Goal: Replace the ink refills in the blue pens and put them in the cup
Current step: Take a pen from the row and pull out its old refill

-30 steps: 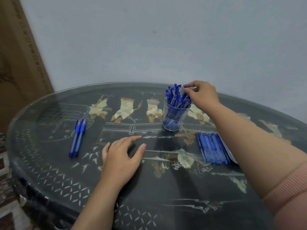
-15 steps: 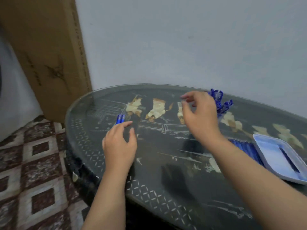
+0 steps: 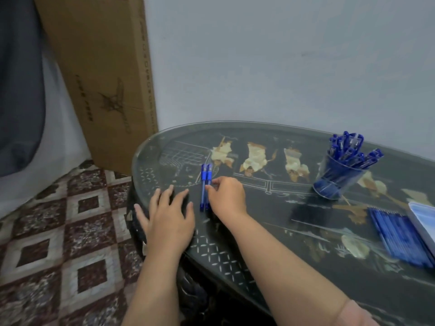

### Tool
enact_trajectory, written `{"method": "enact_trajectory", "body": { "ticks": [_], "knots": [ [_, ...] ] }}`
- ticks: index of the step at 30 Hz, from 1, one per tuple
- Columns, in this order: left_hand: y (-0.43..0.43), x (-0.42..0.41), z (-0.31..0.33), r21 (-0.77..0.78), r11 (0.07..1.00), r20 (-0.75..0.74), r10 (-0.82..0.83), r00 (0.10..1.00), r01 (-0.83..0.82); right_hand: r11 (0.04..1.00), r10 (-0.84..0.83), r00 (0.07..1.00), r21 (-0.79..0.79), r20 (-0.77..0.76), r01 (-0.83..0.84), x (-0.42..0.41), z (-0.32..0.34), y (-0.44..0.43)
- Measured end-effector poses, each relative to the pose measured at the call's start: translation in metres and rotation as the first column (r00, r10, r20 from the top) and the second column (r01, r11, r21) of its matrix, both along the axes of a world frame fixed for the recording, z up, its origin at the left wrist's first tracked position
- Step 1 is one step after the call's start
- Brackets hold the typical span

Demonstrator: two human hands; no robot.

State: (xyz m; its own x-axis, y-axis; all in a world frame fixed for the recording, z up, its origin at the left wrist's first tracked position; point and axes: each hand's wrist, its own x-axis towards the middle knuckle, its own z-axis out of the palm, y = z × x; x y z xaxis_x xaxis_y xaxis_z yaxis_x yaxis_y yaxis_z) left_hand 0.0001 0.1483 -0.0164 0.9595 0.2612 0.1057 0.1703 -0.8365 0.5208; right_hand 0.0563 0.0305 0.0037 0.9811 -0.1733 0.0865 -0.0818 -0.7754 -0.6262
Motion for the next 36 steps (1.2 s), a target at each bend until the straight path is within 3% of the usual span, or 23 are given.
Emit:
{"method": "enact_trajectory", "body": {
  "ticks": [3,15,24,27,29,32,36],
  "knots": [
    [-0.001,0.000,0.000,0.001,1.000,0.005,0.008,1.000,-0.008,0.997,-0.067,0.997,-0.031,-0.023,0.067,0.003,0.000,0.008],
    [-0.002,-0.004,0.002,0.001,1.000,0.013,0.003,1.000,-0.003,0.967,-0.213,0.955,0.093,-0.208,0.236,0.011,0.019,0.016],
    [-0.001,-0.001,0.005,-0.043,0.999,0.033,0.023,0.999,-0.022,0.944,-0.222,0.964,0.216,-0.144,0.250,0.003,0.026,-0.012],
    [-0.008,-0.001,0.008,-0.116,0.993,0.150,0.047,0.988,-0.029,0.942,-0.178,0.982,0.278,-0.058,0.187,-0.024,0.031,-0.043],
    [-0.023,0.000,0.012,-0.145,0.986,0.285,-0.043,0.958,0.088,0.954,-0.143,0.990,0.268,0.012,0.134,-0.047,0.032,-0.074],
    [-0.062,-0.004,0.019,-0.088,0.922,0.445,-0.302,0.843,0.377,0.994,-0.067,0.989,0.098,0.132,0.054,-0.082,0.022,-0.129],
    [-0.116,-0.016,0.015,0.024,0.800,0.439,-0.547,0.713,0.600,0.989,0.034,0.964,-0.144,0.264,0.005,-0.128,0.002,-0.198]
  ]
}}
